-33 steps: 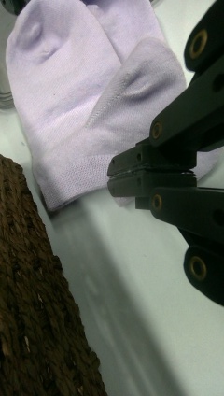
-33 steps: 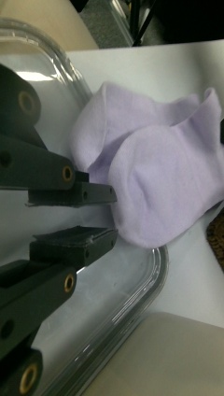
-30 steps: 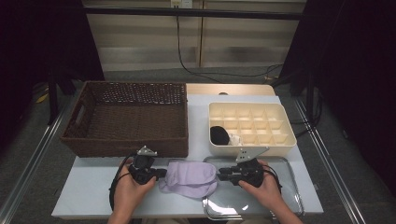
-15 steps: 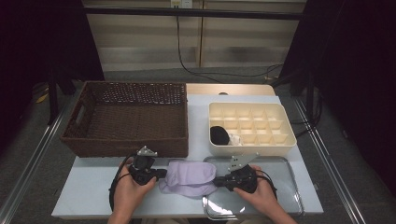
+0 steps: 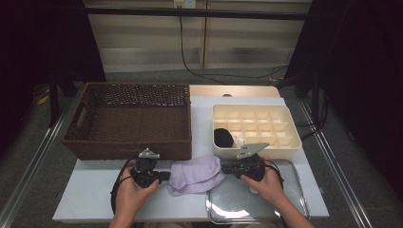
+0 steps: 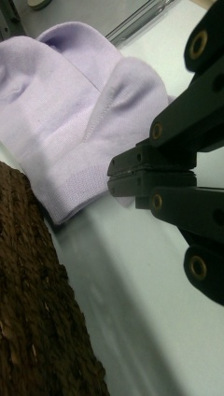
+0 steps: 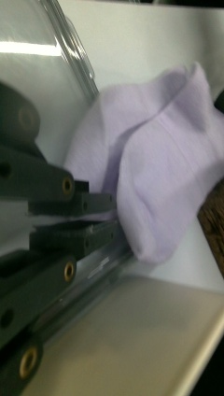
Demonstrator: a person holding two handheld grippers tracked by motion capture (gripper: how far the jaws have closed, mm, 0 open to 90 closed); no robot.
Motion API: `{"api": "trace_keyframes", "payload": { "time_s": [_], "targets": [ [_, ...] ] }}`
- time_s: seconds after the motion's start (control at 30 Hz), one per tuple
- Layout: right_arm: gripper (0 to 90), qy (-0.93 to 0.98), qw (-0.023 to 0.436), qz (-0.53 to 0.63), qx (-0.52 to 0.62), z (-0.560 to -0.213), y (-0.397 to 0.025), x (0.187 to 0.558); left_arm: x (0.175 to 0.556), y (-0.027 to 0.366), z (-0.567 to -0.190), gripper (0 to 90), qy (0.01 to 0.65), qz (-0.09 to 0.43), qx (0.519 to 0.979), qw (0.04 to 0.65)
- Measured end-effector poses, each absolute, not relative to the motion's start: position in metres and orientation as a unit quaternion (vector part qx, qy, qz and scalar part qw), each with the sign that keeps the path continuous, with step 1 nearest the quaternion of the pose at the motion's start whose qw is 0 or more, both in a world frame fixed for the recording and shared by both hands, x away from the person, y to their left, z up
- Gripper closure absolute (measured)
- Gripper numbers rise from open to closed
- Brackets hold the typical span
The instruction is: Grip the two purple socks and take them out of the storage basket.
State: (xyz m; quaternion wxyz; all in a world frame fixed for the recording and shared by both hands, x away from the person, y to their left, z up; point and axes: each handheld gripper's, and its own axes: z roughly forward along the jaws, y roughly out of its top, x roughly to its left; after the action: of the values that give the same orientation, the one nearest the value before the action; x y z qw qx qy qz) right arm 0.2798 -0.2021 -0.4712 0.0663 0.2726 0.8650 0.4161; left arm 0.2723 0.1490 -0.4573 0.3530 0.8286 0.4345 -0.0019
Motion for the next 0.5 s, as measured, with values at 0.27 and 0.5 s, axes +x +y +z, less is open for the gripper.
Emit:
{"api": "trace_keyframes", "payload": {
  "time_s": [0.27, 0.5],
  "targets": [
    [70.3, 0.852, 0.065, 0.436, 0.284, -0.461, -0.210, 0.267, 0.272, 0.147, -0.457, 89.3, 0.431, 0.003, 0.830, 0.354],
    [70.2, 0.874, 0.047, 0.408, 0.258, -0.477, -0.191, 0.262, 0.273, 0.147, -0.460, 89.3, 0.436, 0.003, 0.830, 0.349]
  ]
}}
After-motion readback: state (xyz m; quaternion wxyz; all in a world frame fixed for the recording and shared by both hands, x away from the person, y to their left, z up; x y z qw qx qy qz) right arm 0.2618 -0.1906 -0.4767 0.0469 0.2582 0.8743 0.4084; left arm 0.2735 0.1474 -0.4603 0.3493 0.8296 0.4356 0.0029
